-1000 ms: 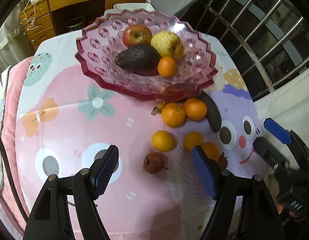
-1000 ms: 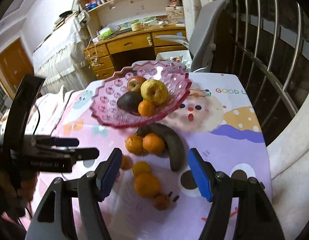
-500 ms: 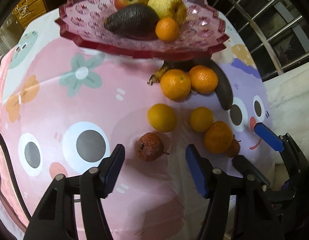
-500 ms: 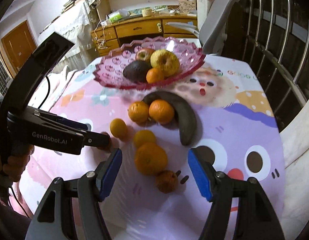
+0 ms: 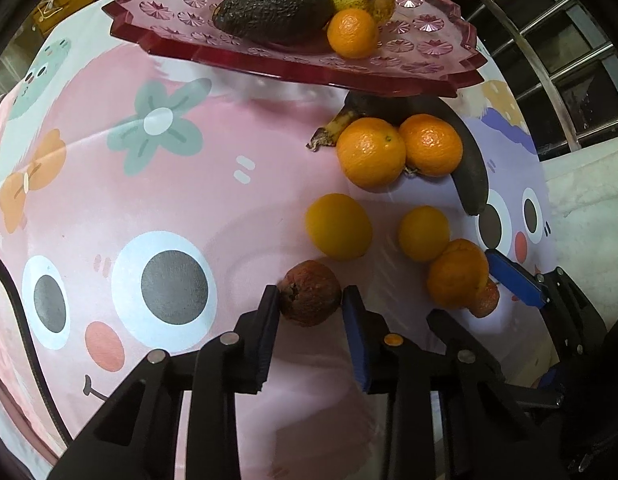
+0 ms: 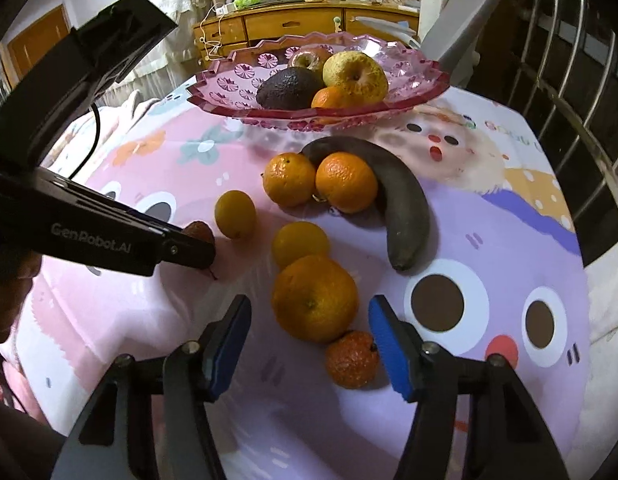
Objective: Organize fruits
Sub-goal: 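Grasp the brown shriveled fruit with the left tool while the right tool grasps a large orange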
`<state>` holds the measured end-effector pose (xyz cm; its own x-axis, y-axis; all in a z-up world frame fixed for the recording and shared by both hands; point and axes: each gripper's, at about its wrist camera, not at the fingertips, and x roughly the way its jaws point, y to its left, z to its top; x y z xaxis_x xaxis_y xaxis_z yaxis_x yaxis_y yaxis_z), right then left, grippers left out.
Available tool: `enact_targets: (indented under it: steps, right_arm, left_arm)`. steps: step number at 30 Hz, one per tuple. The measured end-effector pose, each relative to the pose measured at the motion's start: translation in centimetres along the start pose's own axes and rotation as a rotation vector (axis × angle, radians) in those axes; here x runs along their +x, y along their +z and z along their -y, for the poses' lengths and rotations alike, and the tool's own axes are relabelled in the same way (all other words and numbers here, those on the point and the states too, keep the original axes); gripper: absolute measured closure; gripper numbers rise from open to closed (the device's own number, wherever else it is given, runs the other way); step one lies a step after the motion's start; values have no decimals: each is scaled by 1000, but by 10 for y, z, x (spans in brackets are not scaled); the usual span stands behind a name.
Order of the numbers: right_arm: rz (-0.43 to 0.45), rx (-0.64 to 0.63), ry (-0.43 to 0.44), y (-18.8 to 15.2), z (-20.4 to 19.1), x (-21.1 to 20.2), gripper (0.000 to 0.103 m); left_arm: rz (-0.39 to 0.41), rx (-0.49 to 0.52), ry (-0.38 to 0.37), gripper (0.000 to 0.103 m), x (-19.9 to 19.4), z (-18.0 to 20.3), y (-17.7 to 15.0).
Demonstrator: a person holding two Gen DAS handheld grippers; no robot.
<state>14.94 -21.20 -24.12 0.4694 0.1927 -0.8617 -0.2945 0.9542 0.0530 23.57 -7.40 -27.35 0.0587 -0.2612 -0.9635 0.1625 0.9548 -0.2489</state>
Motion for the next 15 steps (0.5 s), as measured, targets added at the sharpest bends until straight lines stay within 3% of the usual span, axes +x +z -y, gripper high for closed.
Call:
enact_targets:
  steps: [7, 15]
  right_arm:
    - [-15, -7, -12, 1, 3, 5, 56]
    - [-34, -5, 7, 5, 3, 4, 57]
  left_arm:
    - [6, -4, -11, 74, -1, -4, -2]
    - [10, 0, -14, 76, -4, -2, -2]
